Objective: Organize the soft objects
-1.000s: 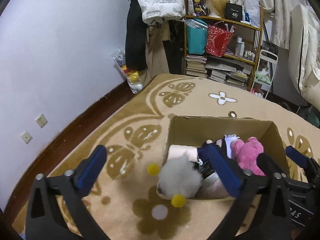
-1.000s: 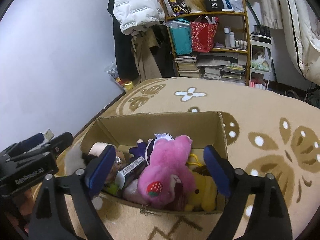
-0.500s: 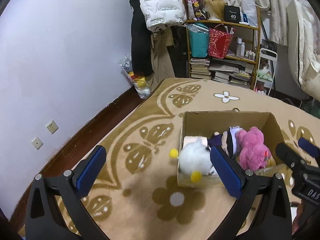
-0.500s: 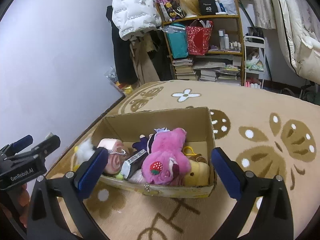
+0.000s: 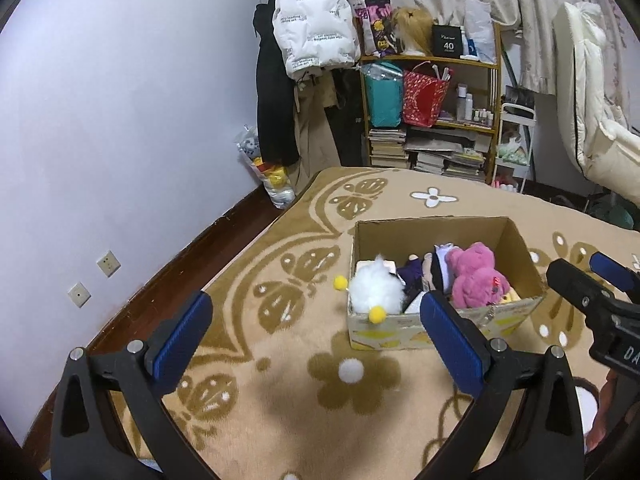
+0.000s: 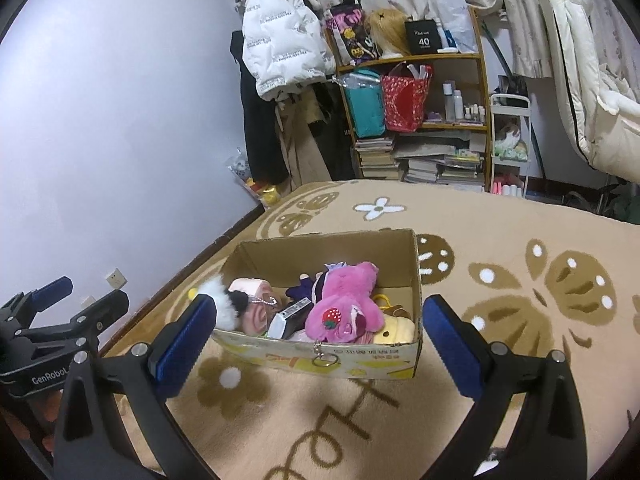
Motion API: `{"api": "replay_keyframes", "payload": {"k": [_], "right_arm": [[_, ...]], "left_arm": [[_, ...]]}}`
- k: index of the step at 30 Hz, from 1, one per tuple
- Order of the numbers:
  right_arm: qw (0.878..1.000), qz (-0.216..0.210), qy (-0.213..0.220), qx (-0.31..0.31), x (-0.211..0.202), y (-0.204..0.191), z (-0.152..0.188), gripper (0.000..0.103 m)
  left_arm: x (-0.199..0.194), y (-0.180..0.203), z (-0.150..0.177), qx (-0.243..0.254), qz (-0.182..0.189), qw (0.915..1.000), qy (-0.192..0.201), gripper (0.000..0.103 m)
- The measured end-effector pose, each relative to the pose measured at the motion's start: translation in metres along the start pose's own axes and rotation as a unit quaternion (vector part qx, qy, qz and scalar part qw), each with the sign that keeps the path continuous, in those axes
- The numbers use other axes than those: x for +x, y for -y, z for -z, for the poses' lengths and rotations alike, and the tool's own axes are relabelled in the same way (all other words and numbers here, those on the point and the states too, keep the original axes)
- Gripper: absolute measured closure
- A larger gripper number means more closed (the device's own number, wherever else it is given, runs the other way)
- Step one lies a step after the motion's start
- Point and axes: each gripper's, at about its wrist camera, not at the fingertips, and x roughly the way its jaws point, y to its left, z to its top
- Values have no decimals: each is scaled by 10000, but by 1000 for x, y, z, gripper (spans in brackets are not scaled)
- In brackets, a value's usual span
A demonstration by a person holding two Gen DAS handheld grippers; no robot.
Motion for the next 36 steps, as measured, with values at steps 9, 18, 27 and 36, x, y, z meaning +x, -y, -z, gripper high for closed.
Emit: {"api": "replay_keyframes", "payload": {"k": [9, 18, 27, 36], "right_arm": [[9998, -31, 143, 117, -26, 9, 7, 0], [9994, -51, 150, 314, -29, 20, 14, 0], [9996, 21, 58, 260, -19, 20, 18, 0], [9998, 34, -27, 179, -10, 14, 24, 0]], "left_arm": [[-27, -4, 14, -80, 79, 9996, 252, 0], [-24, 2, 20, -162, 128, 9991, 375, 0], [0, 5, 21, -211, 62, 9995, 220, 0], [11, 9, 21, -151, -24, 9997, 181, 0]]}}
